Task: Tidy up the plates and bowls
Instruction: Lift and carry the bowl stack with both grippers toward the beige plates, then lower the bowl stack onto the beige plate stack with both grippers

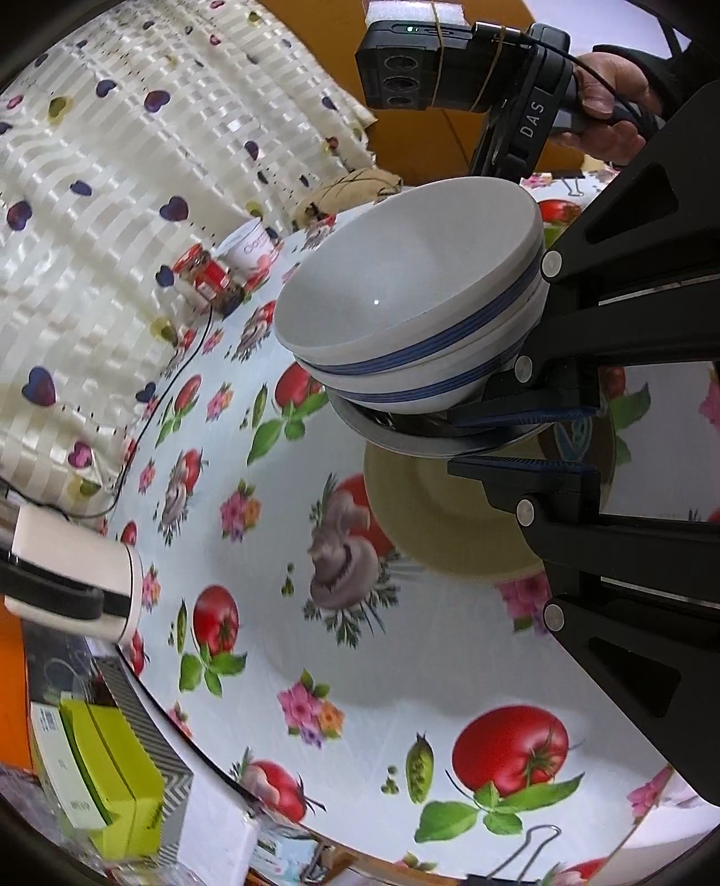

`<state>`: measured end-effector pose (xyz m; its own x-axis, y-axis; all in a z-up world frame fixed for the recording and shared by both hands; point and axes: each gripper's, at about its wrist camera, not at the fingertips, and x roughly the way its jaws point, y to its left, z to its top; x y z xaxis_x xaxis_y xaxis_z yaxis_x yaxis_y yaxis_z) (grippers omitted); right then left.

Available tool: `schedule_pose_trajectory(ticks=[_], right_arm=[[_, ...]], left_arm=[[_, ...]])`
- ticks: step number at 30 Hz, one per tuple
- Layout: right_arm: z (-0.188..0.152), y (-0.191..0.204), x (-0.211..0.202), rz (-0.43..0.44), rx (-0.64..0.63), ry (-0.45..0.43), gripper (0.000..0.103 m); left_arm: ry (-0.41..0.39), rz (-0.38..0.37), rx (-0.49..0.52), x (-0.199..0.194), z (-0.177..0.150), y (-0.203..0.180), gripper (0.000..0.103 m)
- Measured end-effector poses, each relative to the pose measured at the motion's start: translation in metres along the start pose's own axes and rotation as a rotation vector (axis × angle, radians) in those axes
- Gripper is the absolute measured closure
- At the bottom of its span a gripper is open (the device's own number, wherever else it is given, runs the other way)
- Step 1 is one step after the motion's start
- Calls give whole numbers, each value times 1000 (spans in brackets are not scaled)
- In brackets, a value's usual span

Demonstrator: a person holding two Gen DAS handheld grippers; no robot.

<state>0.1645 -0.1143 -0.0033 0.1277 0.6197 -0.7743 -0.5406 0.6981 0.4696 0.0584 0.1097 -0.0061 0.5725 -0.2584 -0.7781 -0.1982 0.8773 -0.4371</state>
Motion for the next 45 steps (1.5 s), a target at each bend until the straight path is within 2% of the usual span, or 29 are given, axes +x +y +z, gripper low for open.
schedule_pose_trajectory(ticks=[21, 35, 45], right_arm=[[3, 7, 42, -5, -10, 95, 91], [7, 12, 47, -16, -29, 101, 91], [8, 16, 48, -27, -46, 99, 88]], left_arm=[[42, 24, -55, 15, -6, 29, 94], [43, 27, -71, 15, -8, 34, 92], [29, 3, -77, 13, -10, 39, 92]])
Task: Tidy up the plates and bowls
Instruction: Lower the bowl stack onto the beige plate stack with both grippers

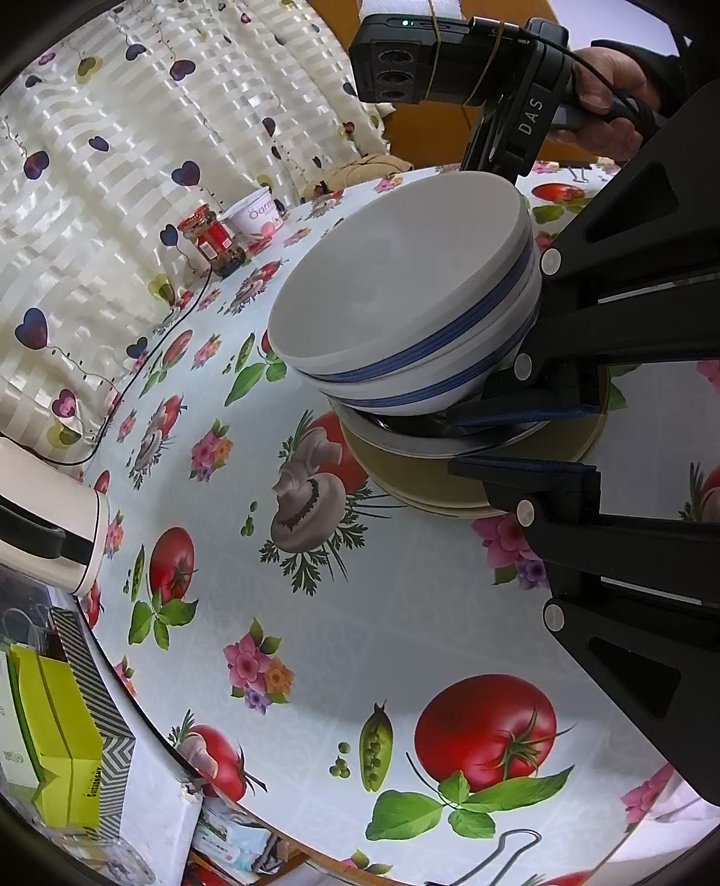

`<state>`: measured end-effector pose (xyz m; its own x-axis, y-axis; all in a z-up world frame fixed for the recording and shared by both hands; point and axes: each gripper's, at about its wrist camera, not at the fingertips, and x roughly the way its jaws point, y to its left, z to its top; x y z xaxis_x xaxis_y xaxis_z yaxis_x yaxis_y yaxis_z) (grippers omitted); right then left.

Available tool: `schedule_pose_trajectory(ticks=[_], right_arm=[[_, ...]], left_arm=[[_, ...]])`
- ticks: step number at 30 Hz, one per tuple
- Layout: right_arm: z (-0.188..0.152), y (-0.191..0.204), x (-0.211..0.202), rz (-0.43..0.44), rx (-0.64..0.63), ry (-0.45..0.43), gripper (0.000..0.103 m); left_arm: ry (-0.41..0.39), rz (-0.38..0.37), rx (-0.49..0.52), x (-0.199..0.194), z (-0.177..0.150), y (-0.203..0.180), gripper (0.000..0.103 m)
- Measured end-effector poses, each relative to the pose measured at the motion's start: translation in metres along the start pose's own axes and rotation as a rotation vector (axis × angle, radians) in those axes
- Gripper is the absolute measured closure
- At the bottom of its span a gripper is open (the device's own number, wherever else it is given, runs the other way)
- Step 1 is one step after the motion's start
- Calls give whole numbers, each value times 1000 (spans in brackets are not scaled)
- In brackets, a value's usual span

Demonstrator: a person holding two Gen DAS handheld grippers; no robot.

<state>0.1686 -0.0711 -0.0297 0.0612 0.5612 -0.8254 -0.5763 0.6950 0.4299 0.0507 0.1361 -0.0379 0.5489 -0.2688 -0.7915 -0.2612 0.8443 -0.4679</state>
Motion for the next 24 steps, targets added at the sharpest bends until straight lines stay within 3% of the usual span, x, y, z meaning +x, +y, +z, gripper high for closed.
schedule_pose_trajectory(ticks=[7, 24], right_arm=[[-2, -1, -3, -2, -5, -6, 86], [-16, -3, -24, -21, -29, -53, 64]], left_arm=[[-11, -7, -2, -1, -2, 1, 92], [-23, -8, 1, -9, -12, 1, 90]])
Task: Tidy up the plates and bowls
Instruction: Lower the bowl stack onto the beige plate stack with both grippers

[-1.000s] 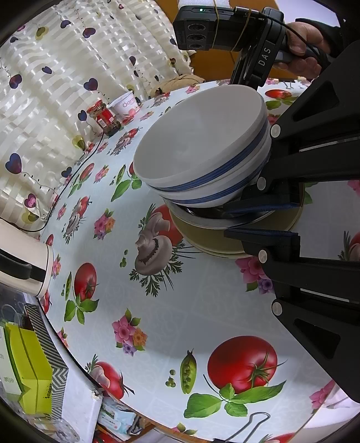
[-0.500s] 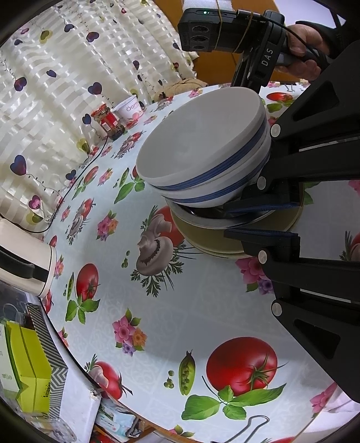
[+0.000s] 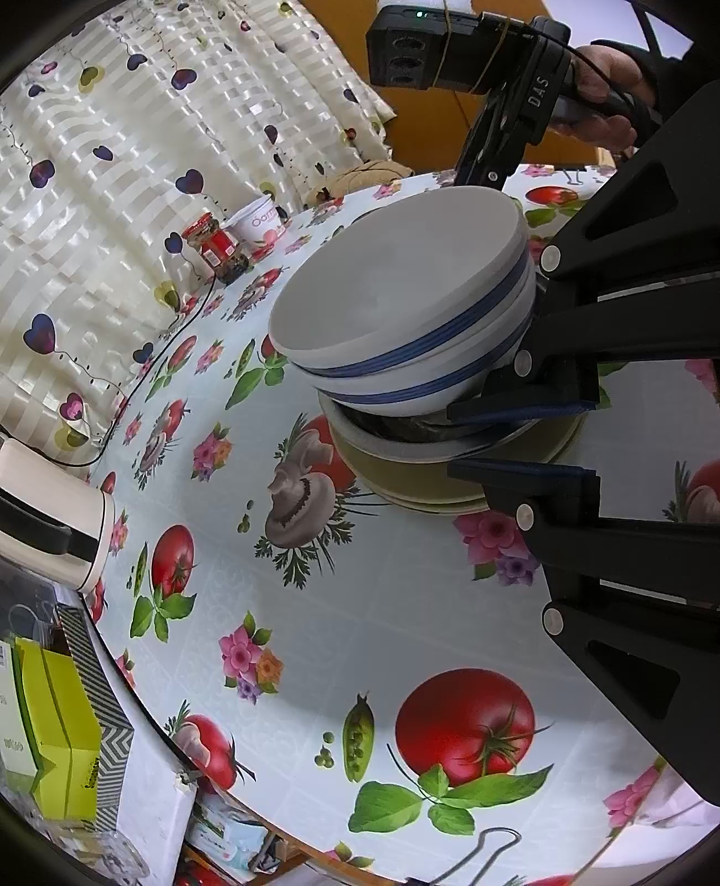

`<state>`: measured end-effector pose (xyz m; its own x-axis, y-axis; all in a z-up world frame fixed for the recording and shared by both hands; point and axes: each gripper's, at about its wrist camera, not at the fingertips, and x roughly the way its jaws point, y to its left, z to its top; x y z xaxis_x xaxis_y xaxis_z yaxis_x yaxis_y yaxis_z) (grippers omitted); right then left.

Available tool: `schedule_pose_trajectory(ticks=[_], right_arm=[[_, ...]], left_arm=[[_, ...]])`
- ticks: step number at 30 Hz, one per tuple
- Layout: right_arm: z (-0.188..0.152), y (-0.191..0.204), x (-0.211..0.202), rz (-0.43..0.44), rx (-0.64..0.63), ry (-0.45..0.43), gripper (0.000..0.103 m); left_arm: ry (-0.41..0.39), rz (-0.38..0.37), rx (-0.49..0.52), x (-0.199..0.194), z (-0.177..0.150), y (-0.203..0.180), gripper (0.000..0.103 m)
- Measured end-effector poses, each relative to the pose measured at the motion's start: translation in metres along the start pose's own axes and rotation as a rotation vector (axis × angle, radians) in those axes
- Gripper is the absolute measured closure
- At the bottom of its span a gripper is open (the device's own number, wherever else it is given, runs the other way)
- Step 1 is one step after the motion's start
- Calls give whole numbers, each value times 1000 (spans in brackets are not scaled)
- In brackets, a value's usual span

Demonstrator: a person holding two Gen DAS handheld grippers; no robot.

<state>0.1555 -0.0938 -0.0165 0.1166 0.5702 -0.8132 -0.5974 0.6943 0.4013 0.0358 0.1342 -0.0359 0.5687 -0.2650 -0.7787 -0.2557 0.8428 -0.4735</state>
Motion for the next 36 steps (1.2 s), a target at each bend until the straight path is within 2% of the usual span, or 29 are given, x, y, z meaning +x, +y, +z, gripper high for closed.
schedule_pose_trajectory(ticks=[15, 21, 36], right_arm=[[-24, 7, -27, -76, -33, -63, 53], [-35, 21, -33, -133, -91, -77, 52], [-50, 47, -38, -174, -163, -100, 51]], left_arm=[[-43, 62, 18, -19, -17, -12, 89], [-59, 82, 34, -27, -25, -17, 88], [-96, 117, 77, -43, -42, -29, 84]])
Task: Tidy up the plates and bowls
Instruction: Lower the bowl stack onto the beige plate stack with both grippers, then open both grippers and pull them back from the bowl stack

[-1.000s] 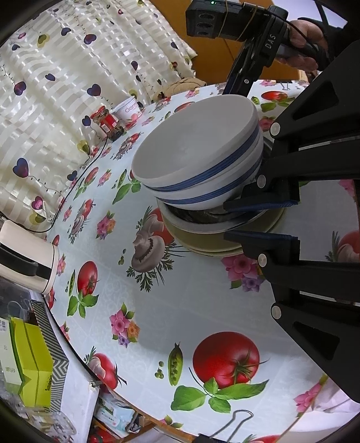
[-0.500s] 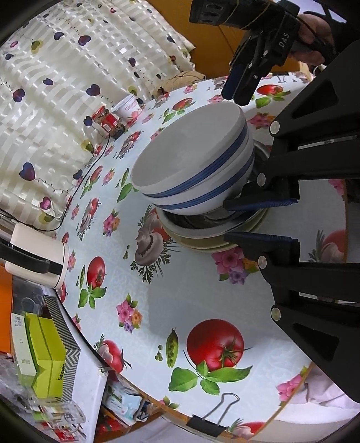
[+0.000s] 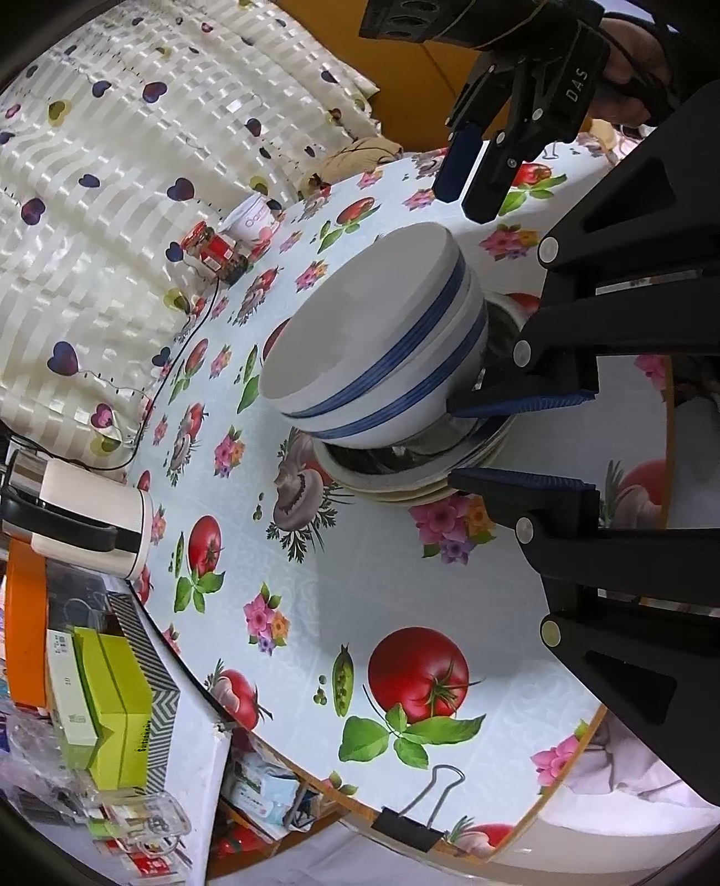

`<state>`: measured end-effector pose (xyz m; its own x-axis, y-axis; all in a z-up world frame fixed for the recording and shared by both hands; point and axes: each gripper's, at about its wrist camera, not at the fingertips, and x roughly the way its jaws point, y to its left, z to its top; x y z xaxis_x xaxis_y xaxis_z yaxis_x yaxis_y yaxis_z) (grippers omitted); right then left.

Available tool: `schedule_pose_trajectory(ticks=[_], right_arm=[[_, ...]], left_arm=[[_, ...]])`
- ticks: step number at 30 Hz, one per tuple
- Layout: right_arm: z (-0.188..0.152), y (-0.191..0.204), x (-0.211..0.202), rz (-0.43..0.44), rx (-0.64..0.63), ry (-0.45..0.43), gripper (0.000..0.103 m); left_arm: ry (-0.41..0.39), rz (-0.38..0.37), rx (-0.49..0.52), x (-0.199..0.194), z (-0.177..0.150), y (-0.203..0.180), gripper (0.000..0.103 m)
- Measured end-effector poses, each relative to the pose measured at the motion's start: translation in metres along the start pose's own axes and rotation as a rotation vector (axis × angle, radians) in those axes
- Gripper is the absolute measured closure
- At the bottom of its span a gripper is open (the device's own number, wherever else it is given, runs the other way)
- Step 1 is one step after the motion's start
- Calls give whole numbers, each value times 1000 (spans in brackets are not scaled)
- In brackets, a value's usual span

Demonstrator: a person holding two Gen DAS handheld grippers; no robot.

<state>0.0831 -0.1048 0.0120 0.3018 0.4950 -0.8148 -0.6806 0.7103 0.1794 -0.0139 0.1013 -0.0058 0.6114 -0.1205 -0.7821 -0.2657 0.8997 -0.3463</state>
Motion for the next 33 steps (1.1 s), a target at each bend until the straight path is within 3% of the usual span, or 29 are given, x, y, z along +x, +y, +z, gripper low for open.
schedule_pose_trajectory(ticks=[26, 33], right_arm=[[-17, 14, -6, 16, -37, -22, 50], [-16, 12, -2, 28, -28, -13, 50]], left_arm=[[-88, 47, 64, -27, -16, -8, 81], [-90, 42, 55, -14, -11, 2, 81]])
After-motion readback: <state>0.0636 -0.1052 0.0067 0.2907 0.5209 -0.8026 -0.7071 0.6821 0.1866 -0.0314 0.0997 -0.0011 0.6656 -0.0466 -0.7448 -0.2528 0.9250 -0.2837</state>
